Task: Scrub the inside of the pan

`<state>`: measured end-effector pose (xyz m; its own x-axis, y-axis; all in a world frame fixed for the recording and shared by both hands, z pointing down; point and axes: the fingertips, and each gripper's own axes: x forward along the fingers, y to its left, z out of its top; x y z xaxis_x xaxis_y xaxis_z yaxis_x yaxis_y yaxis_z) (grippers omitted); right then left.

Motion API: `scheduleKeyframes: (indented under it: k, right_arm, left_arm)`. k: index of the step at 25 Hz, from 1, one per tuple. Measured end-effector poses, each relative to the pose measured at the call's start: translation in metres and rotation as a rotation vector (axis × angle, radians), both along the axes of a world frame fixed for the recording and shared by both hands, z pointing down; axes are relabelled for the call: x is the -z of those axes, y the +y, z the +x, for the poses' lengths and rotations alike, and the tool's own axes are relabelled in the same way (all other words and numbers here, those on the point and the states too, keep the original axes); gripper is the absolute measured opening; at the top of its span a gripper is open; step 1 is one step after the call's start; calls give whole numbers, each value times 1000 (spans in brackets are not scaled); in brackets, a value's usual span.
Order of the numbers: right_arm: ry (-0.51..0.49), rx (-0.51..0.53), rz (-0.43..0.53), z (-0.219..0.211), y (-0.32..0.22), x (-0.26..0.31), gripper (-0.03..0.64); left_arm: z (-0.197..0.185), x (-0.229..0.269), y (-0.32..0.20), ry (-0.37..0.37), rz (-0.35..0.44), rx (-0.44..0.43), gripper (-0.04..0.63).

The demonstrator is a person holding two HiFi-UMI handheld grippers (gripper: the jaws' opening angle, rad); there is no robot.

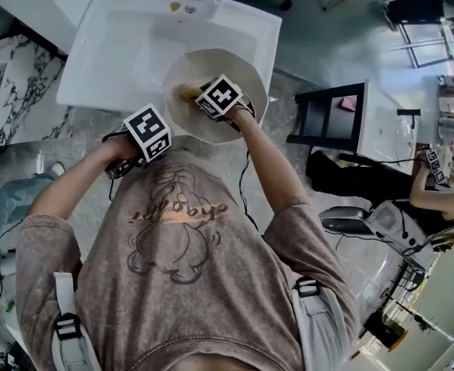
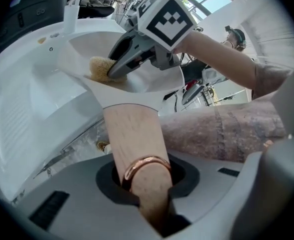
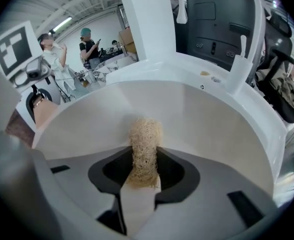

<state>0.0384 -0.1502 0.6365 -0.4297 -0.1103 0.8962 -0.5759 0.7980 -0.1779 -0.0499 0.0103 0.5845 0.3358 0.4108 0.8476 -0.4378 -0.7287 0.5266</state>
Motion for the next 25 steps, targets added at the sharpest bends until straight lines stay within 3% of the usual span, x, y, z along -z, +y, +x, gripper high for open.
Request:
scheduleKeyframes:
  k: [9, 16, 25]
  right_arm:
    - [-26, -24, 12, 4, 4, 15, 155]
    - [-84, -66, 104, 5, -20, 55, 155]
    - [-197, -212, 165, 39, -30, 98, 155]
  left_arm:
    - [3, -2, -4, 30, 18, 65, 90]
    - [5, -1, -7, 53, 5, 135, 90]
    - [-27, -6, -37, 18, 48, 269, 91]
